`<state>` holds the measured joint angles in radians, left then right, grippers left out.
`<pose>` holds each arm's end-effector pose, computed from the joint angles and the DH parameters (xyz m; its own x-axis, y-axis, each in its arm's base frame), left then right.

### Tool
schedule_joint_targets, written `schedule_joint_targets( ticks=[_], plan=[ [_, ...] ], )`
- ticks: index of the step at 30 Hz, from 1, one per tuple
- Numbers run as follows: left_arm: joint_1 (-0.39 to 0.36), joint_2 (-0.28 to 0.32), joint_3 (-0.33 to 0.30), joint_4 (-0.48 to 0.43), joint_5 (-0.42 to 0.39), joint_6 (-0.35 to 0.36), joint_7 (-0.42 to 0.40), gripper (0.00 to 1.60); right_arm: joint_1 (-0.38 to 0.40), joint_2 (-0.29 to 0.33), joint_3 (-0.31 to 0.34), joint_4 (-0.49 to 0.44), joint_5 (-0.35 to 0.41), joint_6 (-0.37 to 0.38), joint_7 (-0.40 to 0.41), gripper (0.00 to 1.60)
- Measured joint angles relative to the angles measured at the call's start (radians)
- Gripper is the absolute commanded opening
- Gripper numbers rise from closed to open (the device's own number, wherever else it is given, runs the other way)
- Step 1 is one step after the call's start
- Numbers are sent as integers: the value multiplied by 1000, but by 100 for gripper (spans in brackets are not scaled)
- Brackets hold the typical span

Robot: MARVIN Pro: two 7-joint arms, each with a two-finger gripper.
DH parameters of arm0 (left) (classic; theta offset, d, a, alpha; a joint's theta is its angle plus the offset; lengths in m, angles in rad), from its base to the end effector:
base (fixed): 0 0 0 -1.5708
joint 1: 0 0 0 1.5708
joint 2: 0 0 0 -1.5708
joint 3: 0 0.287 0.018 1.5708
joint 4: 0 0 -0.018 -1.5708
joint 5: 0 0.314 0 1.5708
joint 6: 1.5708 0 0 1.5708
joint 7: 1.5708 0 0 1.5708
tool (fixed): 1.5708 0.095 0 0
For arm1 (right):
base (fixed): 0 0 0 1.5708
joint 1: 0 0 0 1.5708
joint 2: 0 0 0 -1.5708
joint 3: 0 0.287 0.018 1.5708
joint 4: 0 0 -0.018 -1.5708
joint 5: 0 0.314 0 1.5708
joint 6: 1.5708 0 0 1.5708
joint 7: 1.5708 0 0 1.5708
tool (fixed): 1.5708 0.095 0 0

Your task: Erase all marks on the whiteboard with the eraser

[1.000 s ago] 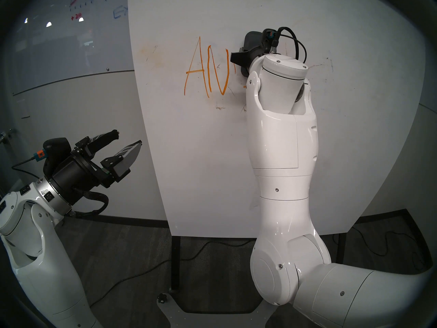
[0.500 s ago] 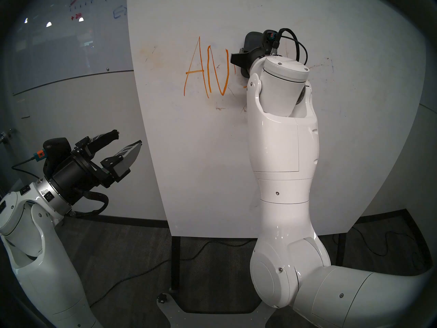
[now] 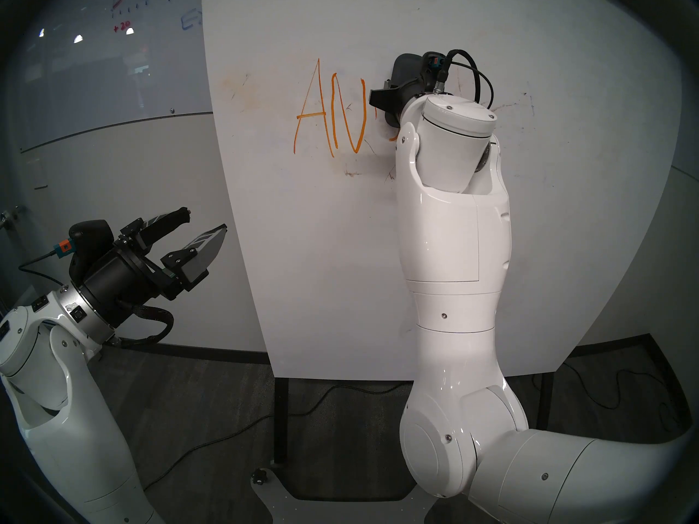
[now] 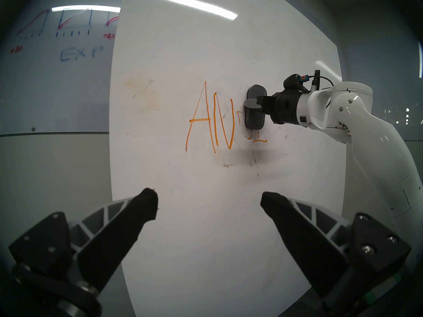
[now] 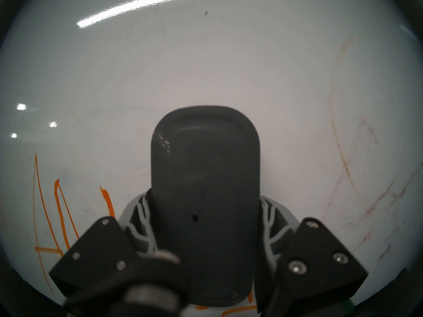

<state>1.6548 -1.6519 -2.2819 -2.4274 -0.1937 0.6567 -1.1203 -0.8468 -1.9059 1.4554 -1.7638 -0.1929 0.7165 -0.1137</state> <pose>0.2536 0.1019 -0.0722 -0.1594 0.0718 0.9846 -0.5041 -0.8635 -0.0186 0.4826 0.1185 0.0740 -0.2155 -0.0901 0.9723 0.0425 -0.9957 -0.0828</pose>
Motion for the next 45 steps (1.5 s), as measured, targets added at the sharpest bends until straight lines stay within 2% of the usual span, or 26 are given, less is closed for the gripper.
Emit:
schedule_joint_targets(
  ticks=[14,33,45],
  plan=[
    [0,0,0,0,0,0,0,160,-31,3,4,-16,-8,8,0,0],
    [0,0,0,0,0,0,0,160,-114,6,19,-51,-11,18,1,0],
    [0,0,0,0,0,0,0,160,-154,16,36,-68,7,27,26,0]
  ],
)
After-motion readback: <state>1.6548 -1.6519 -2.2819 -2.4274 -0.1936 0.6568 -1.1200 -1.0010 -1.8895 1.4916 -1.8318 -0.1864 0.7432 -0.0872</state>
